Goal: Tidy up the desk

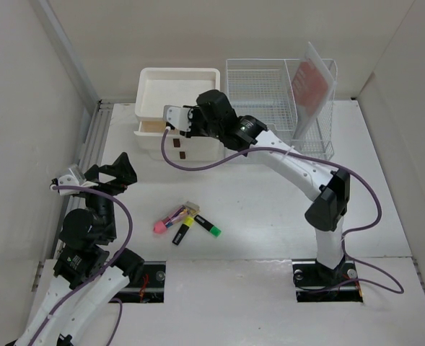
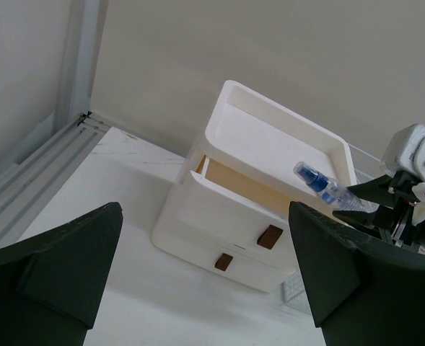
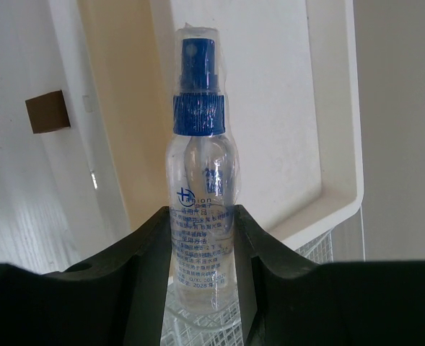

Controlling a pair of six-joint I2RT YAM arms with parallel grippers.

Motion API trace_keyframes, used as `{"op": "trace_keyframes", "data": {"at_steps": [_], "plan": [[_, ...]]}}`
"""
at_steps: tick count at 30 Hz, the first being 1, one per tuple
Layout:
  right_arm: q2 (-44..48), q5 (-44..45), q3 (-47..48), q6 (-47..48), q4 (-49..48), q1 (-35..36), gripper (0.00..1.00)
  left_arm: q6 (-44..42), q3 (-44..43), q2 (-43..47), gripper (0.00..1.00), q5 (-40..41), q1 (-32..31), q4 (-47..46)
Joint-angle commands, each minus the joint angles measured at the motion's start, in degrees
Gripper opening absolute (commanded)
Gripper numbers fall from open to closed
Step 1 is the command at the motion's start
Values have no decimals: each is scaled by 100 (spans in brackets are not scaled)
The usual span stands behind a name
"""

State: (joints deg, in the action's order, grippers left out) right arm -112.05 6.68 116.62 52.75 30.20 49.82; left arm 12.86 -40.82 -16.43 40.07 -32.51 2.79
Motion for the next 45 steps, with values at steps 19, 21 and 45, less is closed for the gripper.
{"op": "trace_keyframes", "data": {"at_steps": [19, 21, 45], "plan": [[-168, -773, 379, -292, 206, -69, 30, -82, 12, 25, 100, -61, 8, -244], [-168, -773, 379, -344, 206, -69, 43, -82, 12, 25, 100, -61, 8, -244], [220, -3364, -34, -670, 986, -69, 4, -82, 12, 25, 100, -61, 8, -244]]}}
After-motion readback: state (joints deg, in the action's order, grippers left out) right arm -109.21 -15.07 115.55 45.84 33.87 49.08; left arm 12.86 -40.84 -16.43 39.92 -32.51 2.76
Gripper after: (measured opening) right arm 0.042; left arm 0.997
